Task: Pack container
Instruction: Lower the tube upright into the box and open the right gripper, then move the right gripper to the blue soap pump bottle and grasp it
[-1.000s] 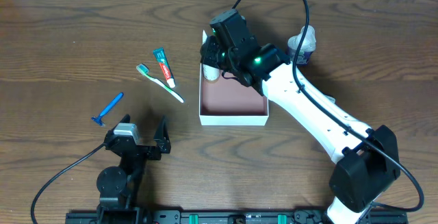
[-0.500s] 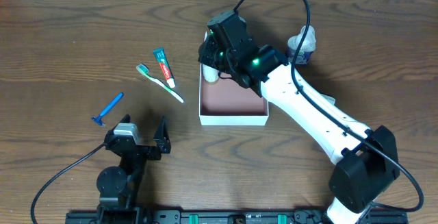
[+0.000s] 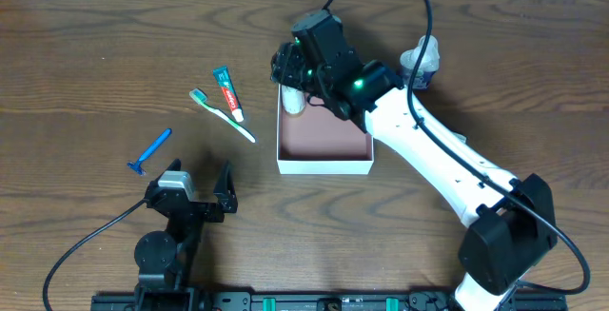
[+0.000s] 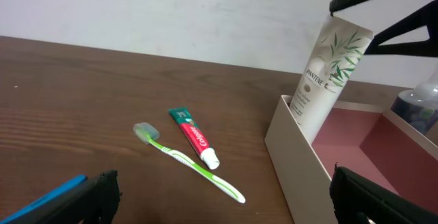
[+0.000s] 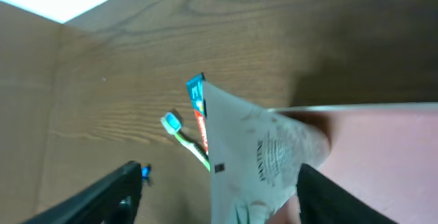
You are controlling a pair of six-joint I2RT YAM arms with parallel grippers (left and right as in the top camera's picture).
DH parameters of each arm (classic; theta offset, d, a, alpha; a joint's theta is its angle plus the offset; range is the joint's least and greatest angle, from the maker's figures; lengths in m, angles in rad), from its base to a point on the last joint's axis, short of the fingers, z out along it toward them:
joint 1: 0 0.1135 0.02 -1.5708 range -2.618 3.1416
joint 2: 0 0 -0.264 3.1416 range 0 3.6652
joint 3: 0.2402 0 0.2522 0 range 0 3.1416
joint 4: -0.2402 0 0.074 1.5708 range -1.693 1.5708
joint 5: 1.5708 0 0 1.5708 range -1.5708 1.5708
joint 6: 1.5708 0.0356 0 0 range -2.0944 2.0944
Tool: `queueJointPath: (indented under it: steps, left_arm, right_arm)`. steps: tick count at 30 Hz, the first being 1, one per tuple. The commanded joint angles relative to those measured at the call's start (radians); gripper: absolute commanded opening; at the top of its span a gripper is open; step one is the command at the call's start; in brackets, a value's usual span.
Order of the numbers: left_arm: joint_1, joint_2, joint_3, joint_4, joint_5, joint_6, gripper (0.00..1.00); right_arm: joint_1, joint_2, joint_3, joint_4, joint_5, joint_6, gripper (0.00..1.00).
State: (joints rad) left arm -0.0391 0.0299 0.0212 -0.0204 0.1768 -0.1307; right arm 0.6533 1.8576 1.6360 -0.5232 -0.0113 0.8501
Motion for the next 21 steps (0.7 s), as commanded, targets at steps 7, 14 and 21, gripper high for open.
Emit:
queueJointPath:
  steps: [7,14,21]
  left_arm:
    - [0.005,0.000,-0.017,-0.035,0.010,0.002,0.98]
    - [0.005,0.000,-0.017,-0.035,0.010,0.002,0.98]
    - [0.005,0.000,-0.017,-0.035,0.010,0.002,0.98]
  right_arm:
    - [-0.064,-0.140,0.124,-0.148,0.048,-0.295,0.82]
    - [-0.211,-0.213,0.131,-0.352,0.202,-0.380,0.84]
    - [-0.328,-0.151,0.128,-0.396,0.220,-0.434,0.82]
